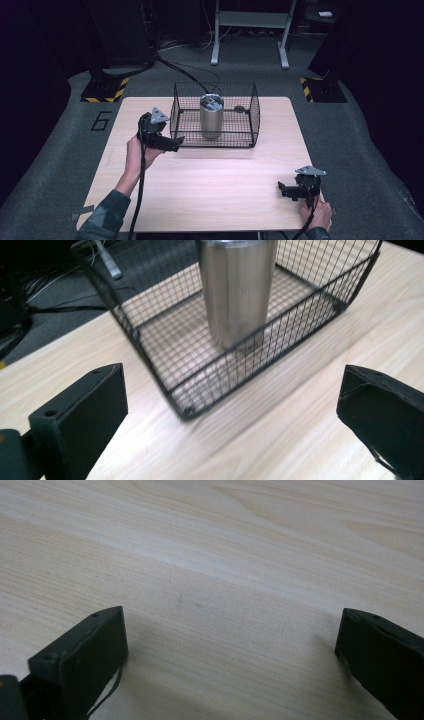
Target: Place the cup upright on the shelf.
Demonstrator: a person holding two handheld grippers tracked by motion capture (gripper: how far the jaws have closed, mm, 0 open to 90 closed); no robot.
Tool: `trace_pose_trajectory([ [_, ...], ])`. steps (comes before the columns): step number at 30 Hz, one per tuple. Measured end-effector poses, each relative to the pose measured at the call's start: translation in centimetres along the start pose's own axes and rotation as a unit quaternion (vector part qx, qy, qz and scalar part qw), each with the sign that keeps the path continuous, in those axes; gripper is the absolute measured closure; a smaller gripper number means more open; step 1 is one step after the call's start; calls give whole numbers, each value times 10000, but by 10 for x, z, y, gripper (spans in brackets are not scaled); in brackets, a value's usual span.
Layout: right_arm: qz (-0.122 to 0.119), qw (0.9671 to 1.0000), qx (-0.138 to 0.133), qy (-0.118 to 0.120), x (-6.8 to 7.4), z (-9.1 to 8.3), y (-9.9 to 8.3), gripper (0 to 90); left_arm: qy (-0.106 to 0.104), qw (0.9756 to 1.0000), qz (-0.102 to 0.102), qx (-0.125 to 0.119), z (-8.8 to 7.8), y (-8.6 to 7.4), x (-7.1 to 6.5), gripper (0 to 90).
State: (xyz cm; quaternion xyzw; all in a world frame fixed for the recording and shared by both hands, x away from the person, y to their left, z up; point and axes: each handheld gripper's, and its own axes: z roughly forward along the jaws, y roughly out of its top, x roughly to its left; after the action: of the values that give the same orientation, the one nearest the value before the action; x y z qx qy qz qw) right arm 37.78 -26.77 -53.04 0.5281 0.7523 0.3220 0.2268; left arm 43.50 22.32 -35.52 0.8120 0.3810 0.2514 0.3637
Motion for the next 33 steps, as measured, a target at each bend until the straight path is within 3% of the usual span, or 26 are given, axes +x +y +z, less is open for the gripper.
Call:
trace_pose_trajectory([
  [8, 7, 10000, 0, -4, 0, 0, 0, 0, 158, 9997, -151, 113, -22, -41, 10, 1],
  [18, 7, 10000, 1, -4, 0, 0, 0, 0, 437, 9970, -613, 183, -37, -105, 20, 1],
  [23, 7, 10000, 2, -6, 0, 0, 0, 0, 538, 9938, -922, 323, -35, -144, 25, 1],
  [28, 11, 10000, 2, -7, 0, 0, 0, 0, 690, 9885, -1264, 470, -24, -186, 30, 1],
  [33, 9, 10000, 2, -6, 0, 0, 0, 0, 690, 9833, -1517, 727, -12, -217, 37, 0],
])
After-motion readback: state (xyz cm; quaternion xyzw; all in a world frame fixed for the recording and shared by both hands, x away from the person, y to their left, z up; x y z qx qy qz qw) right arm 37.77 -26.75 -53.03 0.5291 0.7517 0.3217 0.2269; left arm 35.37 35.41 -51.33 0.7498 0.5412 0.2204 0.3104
